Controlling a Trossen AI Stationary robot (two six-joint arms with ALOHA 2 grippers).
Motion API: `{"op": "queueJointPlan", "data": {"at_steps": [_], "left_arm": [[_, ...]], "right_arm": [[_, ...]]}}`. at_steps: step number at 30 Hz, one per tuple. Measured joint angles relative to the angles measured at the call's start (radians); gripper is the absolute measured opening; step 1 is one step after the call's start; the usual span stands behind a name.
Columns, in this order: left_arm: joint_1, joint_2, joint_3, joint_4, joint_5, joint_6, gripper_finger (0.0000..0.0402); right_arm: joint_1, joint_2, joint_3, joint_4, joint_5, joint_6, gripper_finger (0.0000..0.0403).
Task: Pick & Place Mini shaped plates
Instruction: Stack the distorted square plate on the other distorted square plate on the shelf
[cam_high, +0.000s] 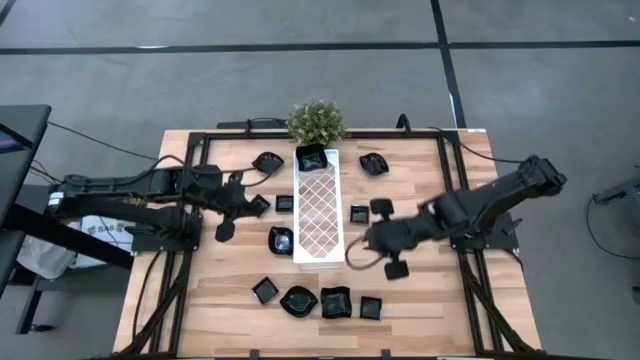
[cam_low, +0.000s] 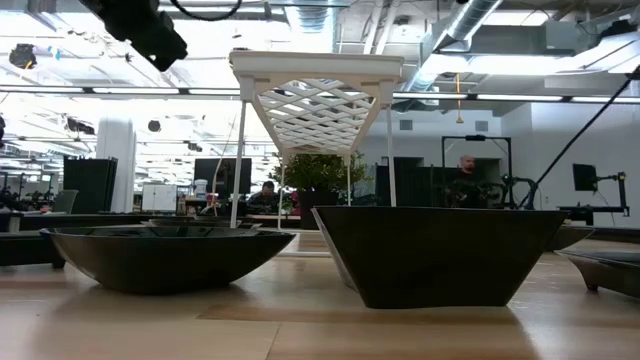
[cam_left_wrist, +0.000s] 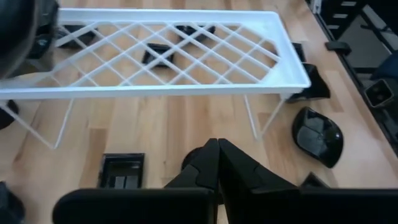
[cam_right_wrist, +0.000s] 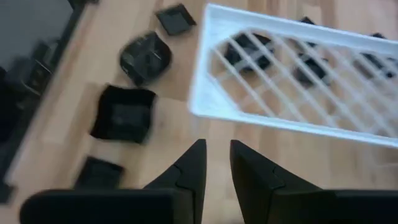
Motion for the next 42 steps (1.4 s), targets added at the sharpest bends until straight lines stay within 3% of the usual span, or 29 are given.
{"op": "queueJointPlan", "data": {"at_steps": [9,14,22,32,37,42], "left_arm": [[-0.154,0.0,0.0,0.013,-0.104,-0.1,0.0007],[-0.222,0.0,0.0,0.022,-0.131,-0.169,0.0008],[-0.281,0.004,0.0,0.08,-0.16,-0.267,0.0007],[-0.378,0.126,0.0,0.234,-0.188,-0.281,0.0008],[-0.414,0.206,0.0,0.261,-0.195,-0.357,0.0007],[-0.462,0.256,0.0,0.269,-0.199,-0.418,0.0009]], "right_arm": [[0.104,0.149,0.0,0.152,0.003,0.268,0.0067],[0.12,0.238,0.0,0.193,-0.026,0.321,0.0067],[0.167,0.367,0.0,0.292,-0.102,0.219,0.0067],[0.216,0.367,0.0,0.332,-0.088,-0.034,0.0067],[0.247,0.373,-0.01,0.342,-0.087,-0.052,0.0067],[0.265,0.38,-0.01,0.349,0.008,-0.027,0.0067]]}}
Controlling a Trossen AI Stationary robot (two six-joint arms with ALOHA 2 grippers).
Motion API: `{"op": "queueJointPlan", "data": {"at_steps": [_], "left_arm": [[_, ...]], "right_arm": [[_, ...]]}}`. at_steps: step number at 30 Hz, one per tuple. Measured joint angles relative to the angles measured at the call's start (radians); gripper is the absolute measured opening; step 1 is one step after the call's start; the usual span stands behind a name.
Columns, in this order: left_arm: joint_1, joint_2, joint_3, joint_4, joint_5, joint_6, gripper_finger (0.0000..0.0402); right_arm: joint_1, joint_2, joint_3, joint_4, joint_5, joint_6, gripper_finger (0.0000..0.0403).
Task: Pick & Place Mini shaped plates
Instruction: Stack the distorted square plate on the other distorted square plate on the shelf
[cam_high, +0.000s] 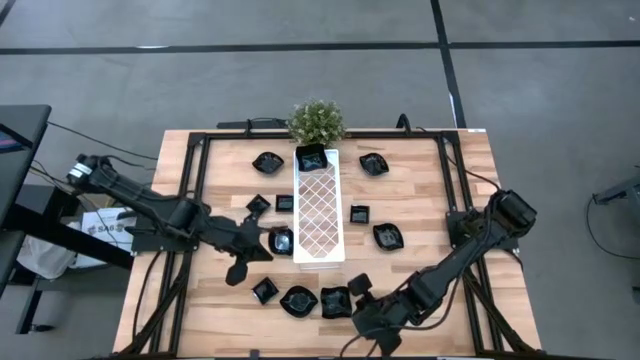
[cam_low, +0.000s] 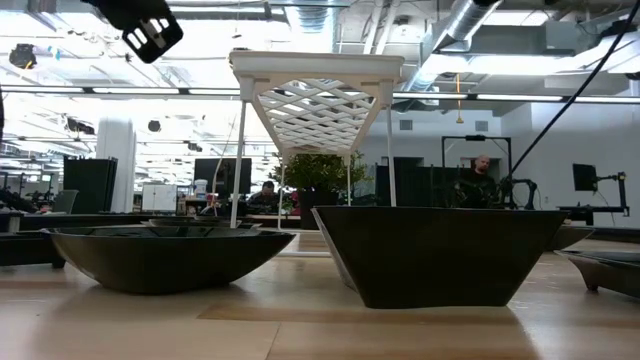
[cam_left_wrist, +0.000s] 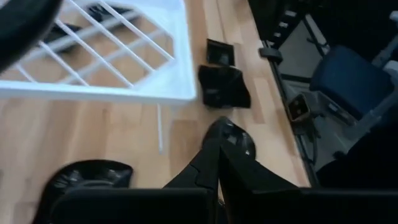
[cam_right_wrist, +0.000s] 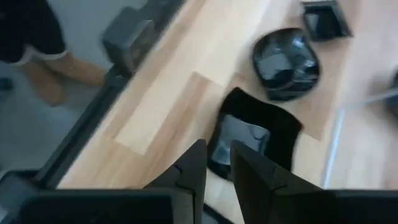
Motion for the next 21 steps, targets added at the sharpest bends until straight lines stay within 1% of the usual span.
{"op": "queueJointPlan", "data": {"at_steps": [2,7,10,14,18,21], "left_arm": [[-0.02,0.008,0.0,0.001,-0.008,-0.024,0.0008],[-0.065,0.009,0.0,0.003,-0.03,-0.114,0.0008],[-0.097,0.009,0.0,0.008,-0.03,-0.154,0.001],[-0.13,0.008,0.0,0.009,-0.029,-0.156,0.0009],[-0.145,0.007,0.0,0.009,-0.028,-0.156,0.0007],[-0.147,0.007,0.0,0.009,-0.008,-0.156,0.001]], "right_arm": [[0.002,0.011,0.0,0.002,0.033,0.041,0.0067],[0.008,0.053,0.001,0.054,0.029,0.141,0.0067],[0.01,0.083,0.031,0.053,0.035,0.222,0.0067],[0.001,0.149,0.094,0.049,0.036,0.306,0.0067],[-0.011,0.228,0.192,0.013,0.052,0.315,0.0072],[-0.019,0.281,0.273,-0.065,0.052,0.315,0.0085]]}}
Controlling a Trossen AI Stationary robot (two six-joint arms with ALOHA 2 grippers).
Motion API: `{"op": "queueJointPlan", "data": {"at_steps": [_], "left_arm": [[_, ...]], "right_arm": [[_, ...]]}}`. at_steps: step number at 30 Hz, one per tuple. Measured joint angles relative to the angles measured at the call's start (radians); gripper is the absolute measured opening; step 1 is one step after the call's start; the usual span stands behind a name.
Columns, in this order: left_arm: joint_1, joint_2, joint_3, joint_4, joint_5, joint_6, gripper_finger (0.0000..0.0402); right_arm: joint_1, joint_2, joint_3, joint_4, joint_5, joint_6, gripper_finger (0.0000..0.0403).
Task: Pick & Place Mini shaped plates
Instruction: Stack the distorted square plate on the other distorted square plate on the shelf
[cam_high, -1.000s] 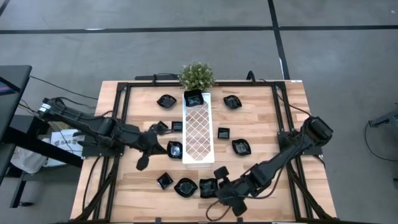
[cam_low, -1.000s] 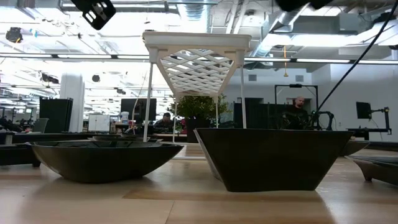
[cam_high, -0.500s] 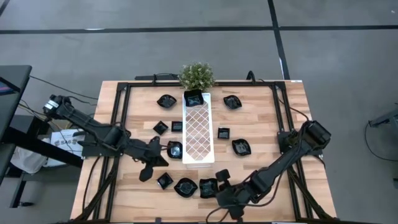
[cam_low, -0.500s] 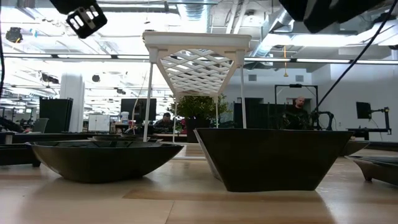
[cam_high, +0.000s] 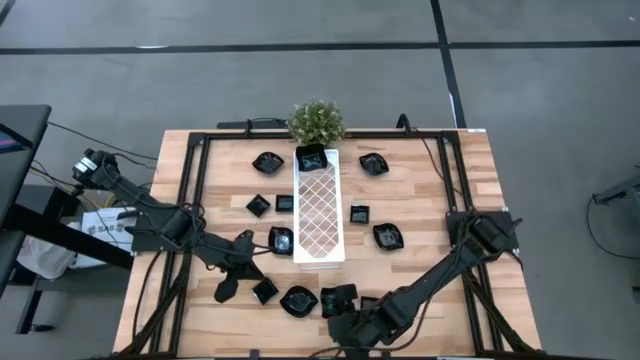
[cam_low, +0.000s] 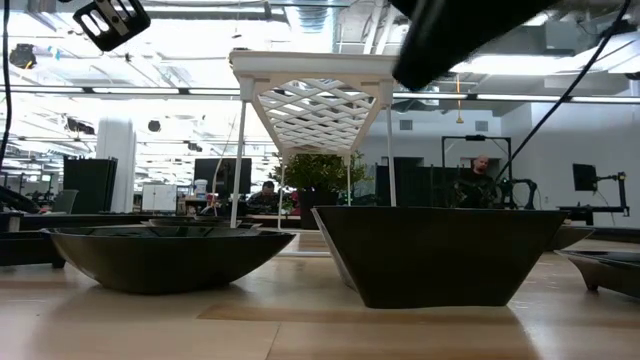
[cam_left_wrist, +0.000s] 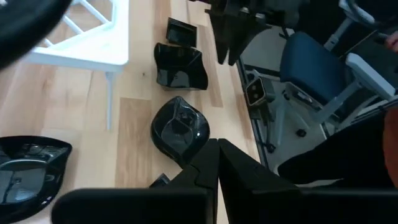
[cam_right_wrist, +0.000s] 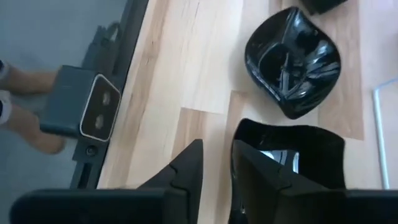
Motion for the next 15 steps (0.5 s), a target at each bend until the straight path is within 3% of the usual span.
{"op": "queueJointPlan", "data": {"at_steps": [5,15], "left_arm": [[0.0,0.0,0.0,0.0,0.005,0.0,0.0014],[0.0,0.0,0.0,0.0,0.005,0.0,0.0014]], "right_arm": [[-0.012,0.055,0.094,-0.129,-0.015,0.0,0.0111],[-0.021,0.055,0.099,-0.171,-0.042,0.003,0.0141]]}}
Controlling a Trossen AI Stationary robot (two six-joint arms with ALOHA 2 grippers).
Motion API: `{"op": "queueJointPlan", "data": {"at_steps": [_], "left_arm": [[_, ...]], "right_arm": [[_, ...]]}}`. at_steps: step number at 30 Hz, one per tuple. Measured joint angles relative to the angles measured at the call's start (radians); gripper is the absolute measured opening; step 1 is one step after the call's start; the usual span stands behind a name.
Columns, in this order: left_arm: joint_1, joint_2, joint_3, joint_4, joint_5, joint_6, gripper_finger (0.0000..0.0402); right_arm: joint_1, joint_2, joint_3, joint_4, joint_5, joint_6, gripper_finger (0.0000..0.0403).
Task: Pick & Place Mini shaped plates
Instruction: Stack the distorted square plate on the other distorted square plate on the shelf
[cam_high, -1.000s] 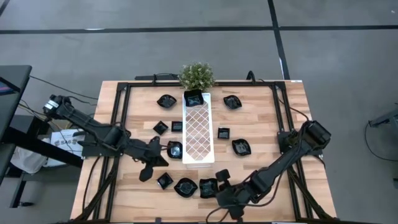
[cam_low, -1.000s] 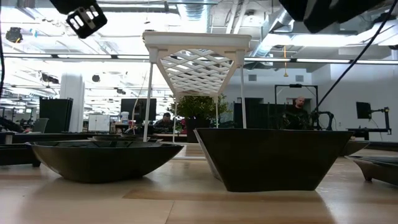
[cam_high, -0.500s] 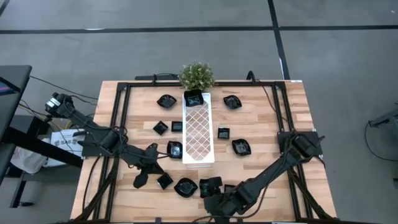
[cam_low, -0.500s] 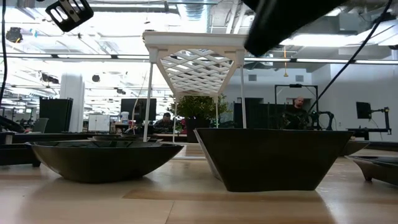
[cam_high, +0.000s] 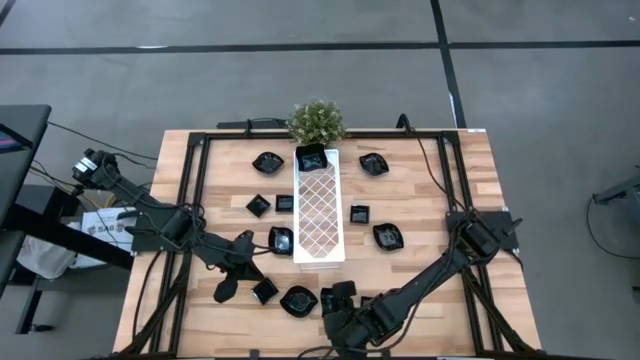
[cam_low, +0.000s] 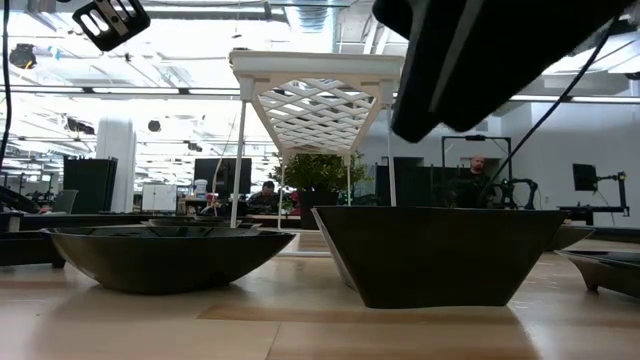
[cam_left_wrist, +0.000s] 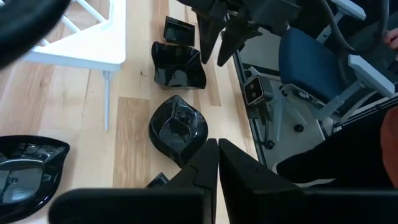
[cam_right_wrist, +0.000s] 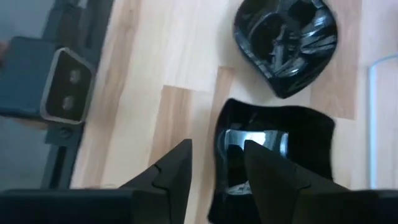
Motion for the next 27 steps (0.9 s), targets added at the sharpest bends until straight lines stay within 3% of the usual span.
{"op": "queueJointPlan", "data": {"at_steps": [27], "left_arm": [[-0.006,0.0,0.0,0.018,0.0,-0.008,0.0014]], "right_arm": [[-0.022,0.05,-0.001,-0.033,-0.058,0.006,0.0146]]}}
